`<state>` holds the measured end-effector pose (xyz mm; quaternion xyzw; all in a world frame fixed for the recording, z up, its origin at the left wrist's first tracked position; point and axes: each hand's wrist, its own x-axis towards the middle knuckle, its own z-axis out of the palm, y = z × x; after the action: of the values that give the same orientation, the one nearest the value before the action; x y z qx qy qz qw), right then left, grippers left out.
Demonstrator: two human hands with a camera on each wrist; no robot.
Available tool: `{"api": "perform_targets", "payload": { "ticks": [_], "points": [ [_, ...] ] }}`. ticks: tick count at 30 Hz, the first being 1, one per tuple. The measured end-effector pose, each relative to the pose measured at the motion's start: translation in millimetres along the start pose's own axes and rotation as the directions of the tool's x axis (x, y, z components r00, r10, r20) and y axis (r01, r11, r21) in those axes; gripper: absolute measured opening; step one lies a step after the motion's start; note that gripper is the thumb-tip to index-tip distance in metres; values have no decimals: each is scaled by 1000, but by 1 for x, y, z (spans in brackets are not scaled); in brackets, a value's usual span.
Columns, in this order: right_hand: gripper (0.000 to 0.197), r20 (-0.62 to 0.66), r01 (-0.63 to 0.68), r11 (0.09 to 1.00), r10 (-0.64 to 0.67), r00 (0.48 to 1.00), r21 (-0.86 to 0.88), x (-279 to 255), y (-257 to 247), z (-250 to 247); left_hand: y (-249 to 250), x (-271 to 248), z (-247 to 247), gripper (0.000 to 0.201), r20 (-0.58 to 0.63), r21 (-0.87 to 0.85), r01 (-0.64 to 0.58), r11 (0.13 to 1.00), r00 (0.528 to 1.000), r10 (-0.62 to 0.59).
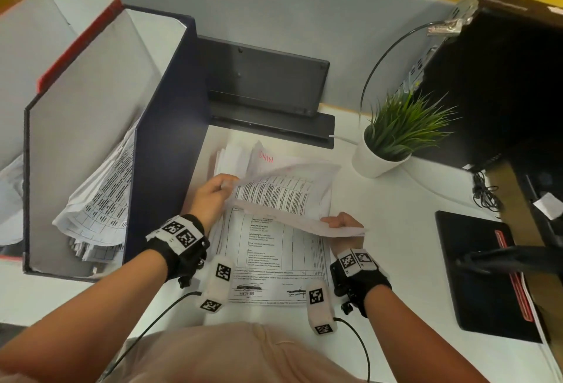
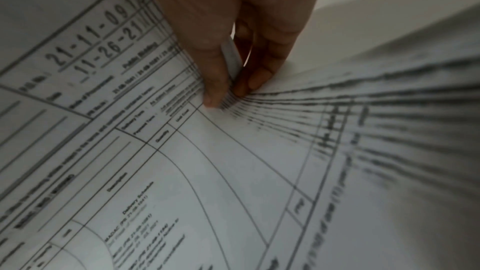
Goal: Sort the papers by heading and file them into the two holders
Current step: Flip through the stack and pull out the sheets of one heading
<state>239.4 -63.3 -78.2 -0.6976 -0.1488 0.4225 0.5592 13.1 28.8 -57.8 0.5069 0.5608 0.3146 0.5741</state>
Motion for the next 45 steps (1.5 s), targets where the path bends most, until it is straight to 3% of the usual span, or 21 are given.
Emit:
{"api": "perform_targets", "payload": {
  "ticks": [2, 4, 6, 8, 9, 13, 17, 20, 22, 23, 25, 27, 30, 34, 38, 41, 43, 45],
  "points": [
    [43, -14, 86, 960, -93, 996, -265, 3, 2, -2, 2, -1, -2, 33, 56, -108, 76, 991, 996, -70],
    [33, -23, 54, 907, -70, 997, -418, 0, 0, -2, 3, -1, -3, 35, 114, -130, 113, 985, 989, -99],
    [50, 3, 40, 926, -42, 999, -375, 3, 1, -3, 5, 0, -4, 34, 134, -150, 164, 975, 980, -145],
    [63, 64, 69, 972, -56, 996, -225, 3, -2, -1, 3, 2, -6, 33, 142, -145, 211, 967, 971, -190],
    [61, 96, 79, 982, -64, 993, -171, 3, -2, -1, 4, 2, -7, 33, 142, -127, 223, 967, 968, -205],
    [36, 46, 63, 932, -50, 998, -357, 4, 1, 1, 7, 2, -6, 22, 134, -123, 229, 966, 968, -212],
    [18, 115, 179, 894, -144, 983, -411, 1, 2, 4, 11, 6, 1, 31, -11, -96, 203, 974, 979, -205],
    [23, -30, 92, 856, -124, 992, -508, 0, -2, 6, 11, 2, 3, 37, -131, 47, 76, 996, 989, -69],
    [28, -75, 69, 847, -127, 989, -527, -3, -7, 8, 14, -3, 1, 56, -42, -4, 3, 1000, 999, -3],
    [30, -54, 107, 859, -154, 987, -501, -5, -10, 10, 17, -4, 2, 62, 36, -38, -3, 999, 999, 4],
    [33, -22, 168, 925, -187, 982, -341, -10, -17, 15, 22, -9, 5, 51, 137, -38, -25, 999, 990, 30],
    [35, -21, 183, 959, -192, 981, -217, -12, -24, 19, 24, -9, 8, 35, 130, 85, -96, 992, 988, 84],
    [24, -11, 192, 967, -197, 980, -168, -12, -36, 20, 28, -13, 11, 38, 129, 231, -162, 959, 982, 135],
    [24, -24, 315, 940, -321, 947, -131, -16, -63, 24, 49, -21, 11, 35, 78, 210, -258, 943, 966, 247],
    [11, -14, 497, 867, -497, 868, 26, -32, -101, 30, 76, -32, 10, 32, 3, 54, -451, 891, 892, 451],
    [20, 7, 546, 820, -555, 832, 170, -43, -112, 31, 82, -39, 6, 35, -69, -38, -565, 824, 824, 562],
    [27, 61, 497, 848, -515, 855, 182, -46, -107, 34, 77, -41, 7, 38, -88, -37, -546, 837, 836, 541],
    [32, 111, 442, 886, -457, 882, 137, -50, -96, 39, 68, -42, 13, 30, -58, -42, -465, 884, 885, 463]
  ]
}}
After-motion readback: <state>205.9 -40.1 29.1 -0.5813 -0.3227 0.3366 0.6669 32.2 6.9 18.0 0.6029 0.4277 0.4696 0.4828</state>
